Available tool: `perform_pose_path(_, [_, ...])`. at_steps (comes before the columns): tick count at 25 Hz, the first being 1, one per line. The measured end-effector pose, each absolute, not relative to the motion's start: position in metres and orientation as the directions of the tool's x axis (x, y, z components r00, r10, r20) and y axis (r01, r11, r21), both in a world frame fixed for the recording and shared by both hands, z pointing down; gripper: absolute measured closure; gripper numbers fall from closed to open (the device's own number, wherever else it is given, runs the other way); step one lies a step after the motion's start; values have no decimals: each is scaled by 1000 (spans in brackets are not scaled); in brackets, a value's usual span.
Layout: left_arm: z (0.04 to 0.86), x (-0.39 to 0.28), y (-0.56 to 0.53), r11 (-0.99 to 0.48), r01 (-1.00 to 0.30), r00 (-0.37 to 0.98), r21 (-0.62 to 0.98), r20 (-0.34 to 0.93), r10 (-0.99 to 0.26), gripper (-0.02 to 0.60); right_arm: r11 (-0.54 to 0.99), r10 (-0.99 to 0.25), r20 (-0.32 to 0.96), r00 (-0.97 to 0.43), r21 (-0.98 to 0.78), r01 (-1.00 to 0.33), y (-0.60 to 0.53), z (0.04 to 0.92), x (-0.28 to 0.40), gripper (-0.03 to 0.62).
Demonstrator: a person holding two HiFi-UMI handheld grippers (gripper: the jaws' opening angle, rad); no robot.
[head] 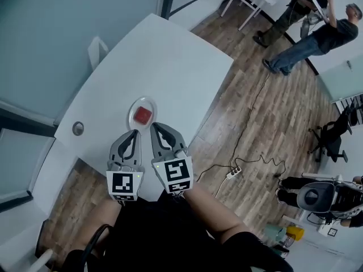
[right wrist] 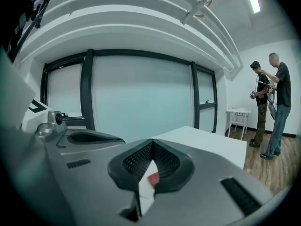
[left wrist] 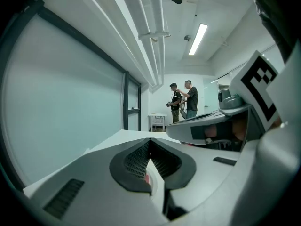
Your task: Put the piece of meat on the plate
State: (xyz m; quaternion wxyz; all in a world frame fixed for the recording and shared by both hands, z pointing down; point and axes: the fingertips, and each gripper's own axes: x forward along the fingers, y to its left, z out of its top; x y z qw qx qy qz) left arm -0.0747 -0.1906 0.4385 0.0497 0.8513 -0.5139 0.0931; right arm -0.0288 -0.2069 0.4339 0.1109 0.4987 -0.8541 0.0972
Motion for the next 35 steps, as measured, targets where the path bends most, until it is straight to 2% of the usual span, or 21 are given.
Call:
perform_pose_path(8, [399,-61,-180,-490,-870,479,-46,150,-865,578,500,-845,198,-498,-43,-865,-191,390,-27,591])
perform_pose_path(35, [341,-59,-152,-491,-866,487,-100,61,-871,578,502,-862,72,-502,-17,-865,-159,332,-22,591])
